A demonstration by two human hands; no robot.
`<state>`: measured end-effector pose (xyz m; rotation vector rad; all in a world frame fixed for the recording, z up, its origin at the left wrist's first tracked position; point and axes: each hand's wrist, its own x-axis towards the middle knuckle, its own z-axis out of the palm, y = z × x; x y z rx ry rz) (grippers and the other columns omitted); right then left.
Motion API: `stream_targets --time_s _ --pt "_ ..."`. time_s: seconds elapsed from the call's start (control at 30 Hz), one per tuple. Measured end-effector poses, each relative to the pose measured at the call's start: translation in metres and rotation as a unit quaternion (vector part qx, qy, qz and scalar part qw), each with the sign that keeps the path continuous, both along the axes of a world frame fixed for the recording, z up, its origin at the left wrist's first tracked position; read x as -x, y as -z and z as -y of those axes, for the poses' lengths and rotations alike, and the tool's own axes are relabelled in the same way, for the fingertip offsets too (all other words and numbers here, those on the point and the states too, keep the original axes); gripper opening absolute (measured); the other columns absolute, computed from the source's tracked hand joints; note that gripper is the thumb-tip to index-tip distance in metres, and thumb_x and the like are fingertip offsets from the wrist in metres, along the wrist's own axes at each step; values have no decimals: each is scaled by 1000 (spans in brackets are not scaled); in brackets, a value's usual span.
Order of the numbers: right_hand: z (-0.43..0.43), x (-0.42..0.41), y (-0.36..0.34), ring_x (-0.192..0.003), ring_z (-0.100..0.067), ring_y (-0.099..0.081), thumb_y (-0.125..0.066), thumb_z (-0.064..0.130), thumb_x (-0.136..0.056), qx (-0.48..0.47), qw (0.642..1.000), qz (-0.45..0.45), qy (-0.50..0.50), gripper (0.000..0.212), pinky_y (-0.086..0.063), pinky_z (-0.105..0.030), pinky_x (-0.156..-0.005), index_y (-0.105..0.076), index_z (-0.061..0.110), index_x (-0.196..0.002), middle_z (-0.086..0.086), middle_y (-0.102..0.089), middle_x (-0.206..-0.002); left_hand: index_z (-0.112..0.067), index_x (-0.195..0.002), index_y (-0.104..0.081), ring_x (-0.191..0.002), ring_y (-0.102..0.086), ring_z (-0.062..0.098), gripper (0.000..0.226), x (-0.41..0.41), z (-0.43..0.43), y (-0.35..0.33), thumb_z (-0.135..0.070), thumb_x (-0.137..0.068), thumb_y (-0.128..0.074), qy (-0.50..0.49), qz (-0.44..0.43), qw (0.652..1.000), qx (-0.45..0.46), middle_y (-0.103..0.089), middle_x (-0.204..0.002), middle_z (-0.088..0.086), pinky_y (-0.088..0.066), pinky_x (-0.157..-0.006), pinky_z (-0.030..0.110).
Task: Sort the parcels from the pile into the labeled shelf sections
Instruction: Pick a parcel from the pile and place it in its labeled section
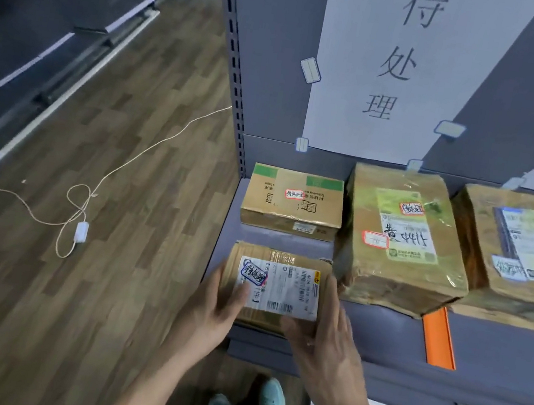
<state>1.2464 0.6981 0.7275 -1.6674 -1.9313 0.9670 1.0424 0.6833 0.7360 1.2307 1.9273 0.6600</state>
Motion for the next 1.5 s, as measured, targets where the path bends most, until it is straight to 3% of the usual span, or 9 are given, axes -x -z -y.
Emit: stream_targets --time_s 0.07,0.2,0.43,0.53,0.67,0.93,1.07,1.27,1.5 --pt "-7 -1 0 -144 -16 -29 -46 78 -81 -9 998 51 -34 106 -50 -43 -93 14 38 -159 8 -26 -160 -26 -152 -39 -128 -58 15 63 0 -1 3 -57 -98 -50 3 -14 1000 3 -60 -143 -6 -43 -95 21" --pt "-17 1 -2 -137 -24 -38 -57 66 -85 -36 994 89 -45 100 -54 -42 -81 -7 26 -162 0 -30 -154 -40 -144 -40 -120 -60 8 53 4 -9 3 -57 -96 -52 16 -4 1000 -18 -62 -131 -18 -36 -79 0" --pt "-18 28 -9 -130 -35 -47 -63 46 -87 -136 979 149 30 62 -53 -36 -54 -50 19 -141 -10 -36 -155 -32 -164 4 -140 -45 4 101 24 -30 -3 -58 -92 -61 110 13 994 -25 -34 -165 -11 -39 -104 19" --pt "-12 37 -9 -131 -41 -43 -68 30 -89 -153 971 179 37 55 -59 -46 -74 -54 14 -139 -16 -37 -153 -28 -165 0 -145 -41 8 104 30 -33 -2 -51 -91 -70 120 30 992 -38 -36 -163 -9 -37 -116 31" --pt "-10 40 -5 -133 -42 -43 -68 16 -89 -193 953 233 7 54 -41 -48 -112 -53 -1 -139 -21 -46 -146 -27 -163 -16 -137 -49 8 94 36 -40 2 -53 -91 -71 132 52 989 -48 -47 -155 -11 -43 -113 38" --pt "-33 47 -13 -151 -32 -26 -48 27 -102 -150 950 275 2 55 -21 -42 -124 -42 2 -150 -16 -36 -159 -33 -140 -47 -113 -64 -5 62 36 -61 6 -42 -88 -80 128 127 979 -92 -66 -128 -25 -52 -88 17" --pt "-30 46 -17 -149 -29 -30 -48 28 -101 -155 952 266 4 53 -24 -41 -123 -44 3 -149 -14 -39 -157 -35 -139 -47 -113 -64 -3 62 33 -64 12 -38 -87 -80 118 123 980 -98 -67 -129 -23 -55 -93 33" --pt "2 51 -10 -140 -33 -46 -70 12 -88 -186 957 218 39 54 -41 -46 -114 -56 -1 -139 -16 -51 -149 -35 -140 -44 -113 -62 -4 65 32 -59 11 -51 -86 -76 118 115 980 -109 -64 -131 -20 -48 -78 8" --pt "23 51 -2 -144 -27 -41 -64 14 -91 -207 960 183 39 56 -39 -43 -116 -51 4 -145 -9 -47 -154 -36 -156 -19 -129 -49 -10 85 43 -49 10 -56 -88 -68 151 110 980 -65 -48 -148 -20 -43 -94 5"
